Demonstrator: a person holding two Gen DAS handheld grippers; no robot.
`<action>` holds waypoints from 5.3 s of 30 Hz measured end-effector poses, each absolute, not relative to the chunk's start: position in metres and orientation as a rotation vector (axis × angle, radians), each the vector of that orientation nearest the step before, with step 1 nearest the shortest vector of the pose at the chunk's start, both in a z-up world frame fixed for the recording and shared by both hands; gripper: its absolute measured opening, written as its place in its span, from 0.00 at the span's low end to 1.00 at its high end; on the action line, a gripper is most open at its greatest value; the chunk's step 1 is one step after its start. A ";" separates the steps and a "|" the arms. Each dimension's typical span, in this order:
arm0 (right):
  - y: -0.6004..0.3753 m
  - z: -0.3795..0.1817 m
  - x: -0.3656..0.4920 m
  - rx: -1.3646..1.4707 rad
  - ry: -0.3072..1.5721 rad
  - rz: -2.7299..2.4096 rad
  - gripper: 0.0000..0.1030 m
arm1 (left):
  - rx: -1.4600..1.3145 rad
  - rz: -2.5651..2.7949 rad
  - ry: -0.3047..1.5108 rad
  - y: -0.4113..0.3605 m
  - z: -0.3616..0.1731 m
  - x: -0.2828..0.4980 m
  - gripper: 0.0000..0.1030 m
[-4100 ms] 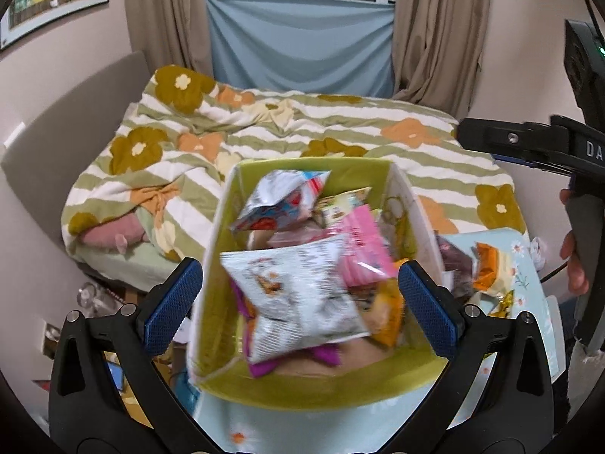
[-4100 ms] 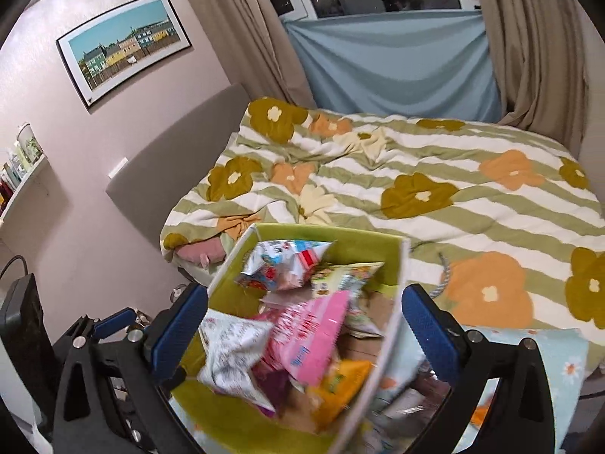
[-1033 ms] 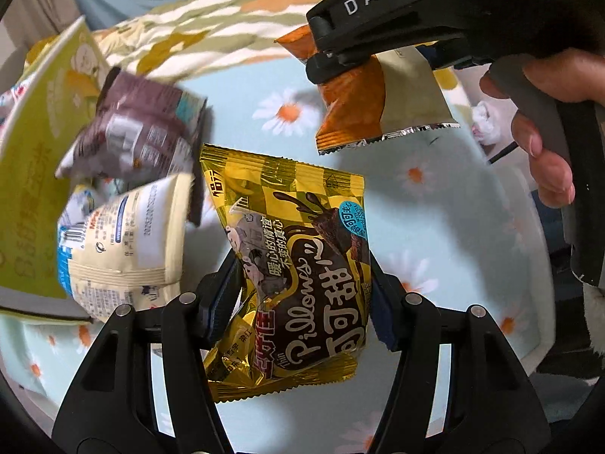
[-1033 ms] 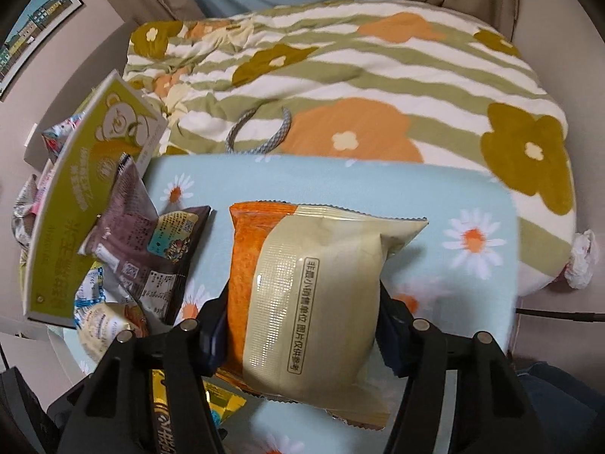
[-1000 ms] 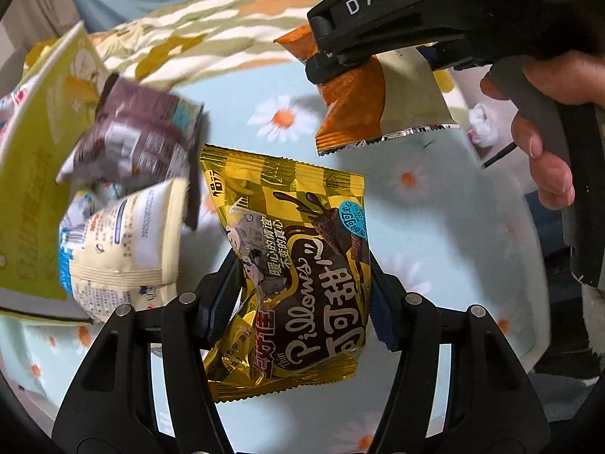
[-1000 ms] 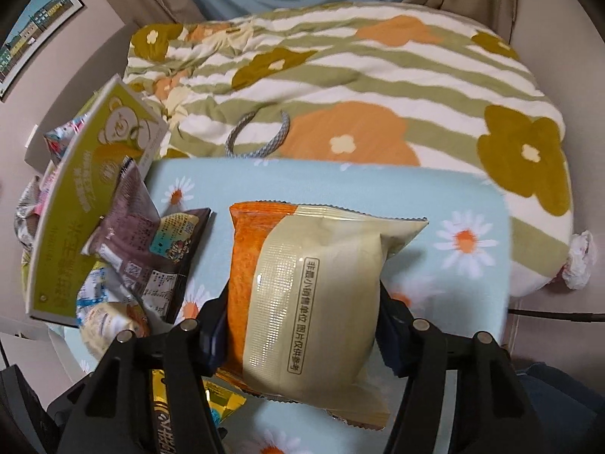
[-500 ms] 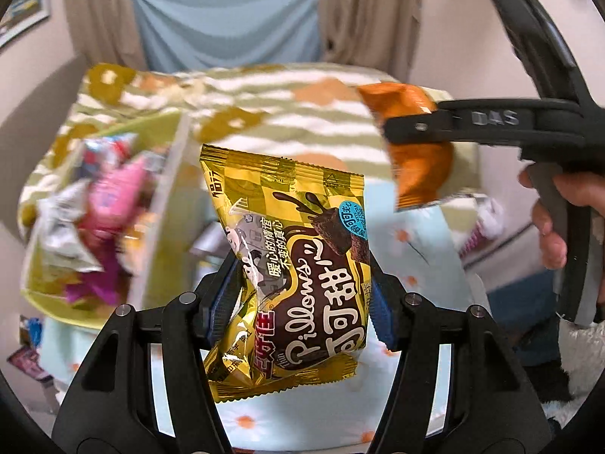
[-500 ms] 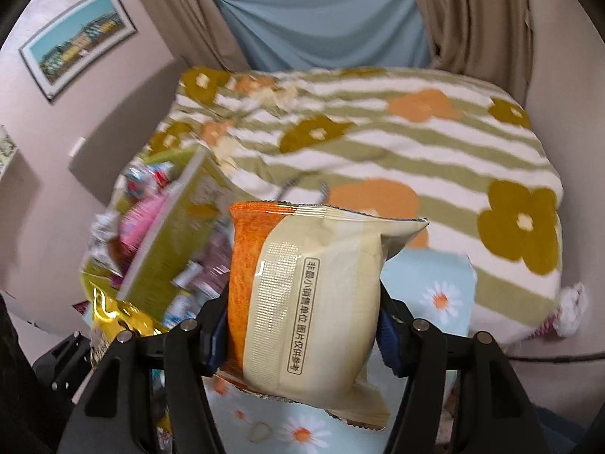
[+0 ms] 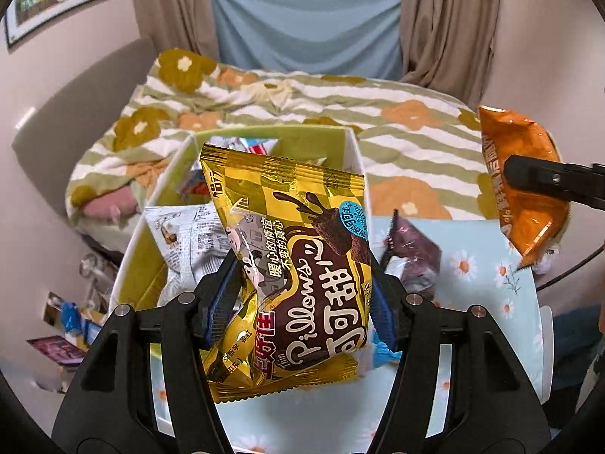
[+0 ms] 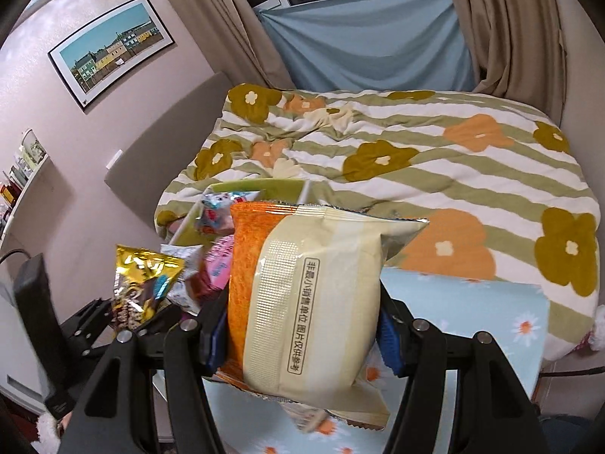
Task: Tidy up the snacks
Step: 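Carry both packs over the box and open both tools to drop them, then move both tools to the last two bags beside the box, then grasp the blue-white corn bag with left tool while right tool grasps the purple bag, then carry both bags over the box and open both tools to drop them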
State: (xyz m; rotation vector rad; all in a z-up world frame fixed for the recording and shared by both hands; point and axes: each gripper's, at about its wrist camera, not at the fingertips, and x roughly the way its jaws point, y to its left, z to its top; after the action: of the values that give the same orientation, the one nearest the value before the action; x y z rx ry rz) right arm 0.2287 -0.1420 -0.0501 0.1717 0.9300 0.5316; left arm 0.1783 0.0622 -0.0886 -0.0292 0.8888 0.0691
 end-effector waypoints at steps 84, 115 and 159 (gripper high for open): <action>-0.163 -0.160 0.279 -0.201 0.972 0.873 1.00 | -0.575 0.449 0.973 -0.019 -0.193 0.138 1.00; -0.119 -0.231 0.293 -0.376 1.095 1.132 0.90 | -0.746 0.486 1.053 -0.036 -0.256 0.147 0.59; -0.124 -0.024 0.275 -0.082 0.817 0.719 0.45 | -0.259 0.041 0.759 0.068 -0.027 0.188 0.51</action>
State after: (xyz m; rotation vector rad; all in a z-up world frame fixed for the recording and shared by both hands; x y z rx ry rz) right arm 0.2755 -0.1241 -0.0242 -0.0819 0.8168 0.7187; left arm 0.1885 0.0676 -0.0272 -0.2585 0.7588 0.0406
